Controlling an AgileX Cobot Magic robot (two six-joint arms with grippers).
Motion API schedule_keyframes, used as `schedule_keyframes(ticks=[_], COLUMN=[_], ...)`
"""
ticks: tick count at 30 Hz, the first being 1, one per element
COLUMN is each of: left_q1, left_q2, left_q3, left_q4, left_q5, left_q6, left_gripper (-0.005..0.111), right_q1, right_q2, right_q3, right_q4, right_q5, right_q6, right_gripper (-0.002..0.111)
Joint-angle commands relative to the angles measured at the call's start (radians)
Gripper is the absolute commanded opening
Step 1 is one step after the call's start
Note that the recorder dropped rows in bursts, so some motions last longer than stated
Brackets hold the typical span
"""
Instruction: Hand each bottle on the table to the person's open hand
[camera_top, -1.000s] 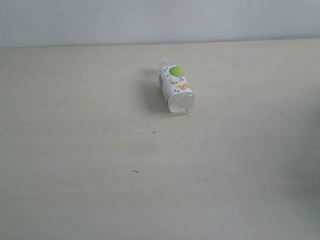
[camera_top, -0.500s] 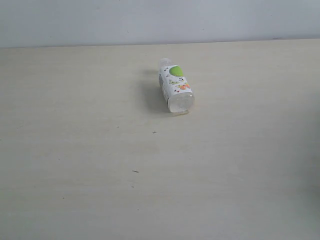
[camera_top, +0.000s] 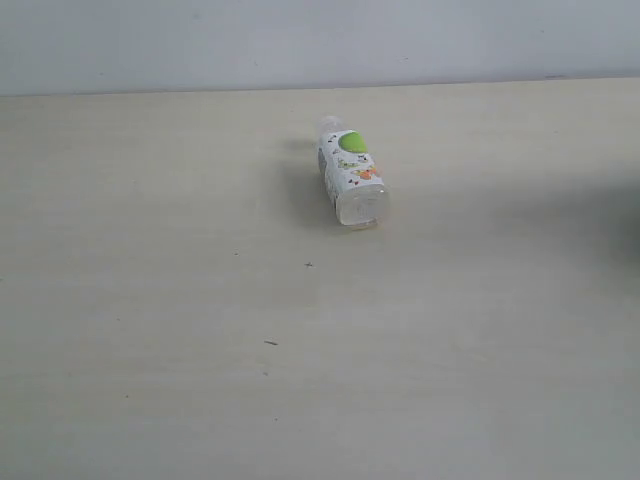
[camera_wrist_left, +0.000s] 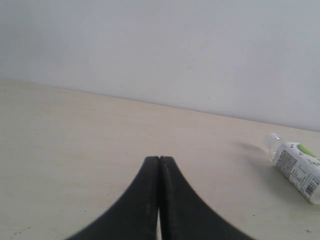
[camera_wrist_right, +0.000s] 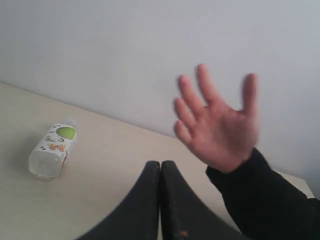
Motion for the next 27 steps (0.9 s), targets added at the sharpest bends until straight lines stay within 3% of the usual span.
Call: schedule_keyframes(ticks=[1,9,17,23,27], left_q1=[0.002,0.002,0.002,0.002,0.002], left_q2=[-0.007,-0.007,-0.007,-0.007,-0.007], left_q3=[0.004,0.004,0.004,0.004,0.004], left_q4=[-0.005,-0.005,-0.005,-0.005,-0.005], left_q5=[-0.003,-0.003,-0.003,-0.003,-0.003], left_q6=[0.0,0.0,0.0,0.0,0.0], left_gripper=[0.0,0.0,0.0,0.0,0.0], right_q1=[-0.003,-0.003,-0.003,-0.003,-0.003], right_q2=[-0.003,-0.003,-0.003,-0.003,0.041], right_q3=[0.008,0.008,0.008,0.008,0.008], right_q4=[0.014,0.037,0.283,0.346,0.374], right_q5=[-0.02,-0.02,-0.021,-0.154,-0.411], right_q6=[0.009,0.007,0.009,0.009,0.01], right_gripper=[0.001,0.001,0.001,0.001,0.001])
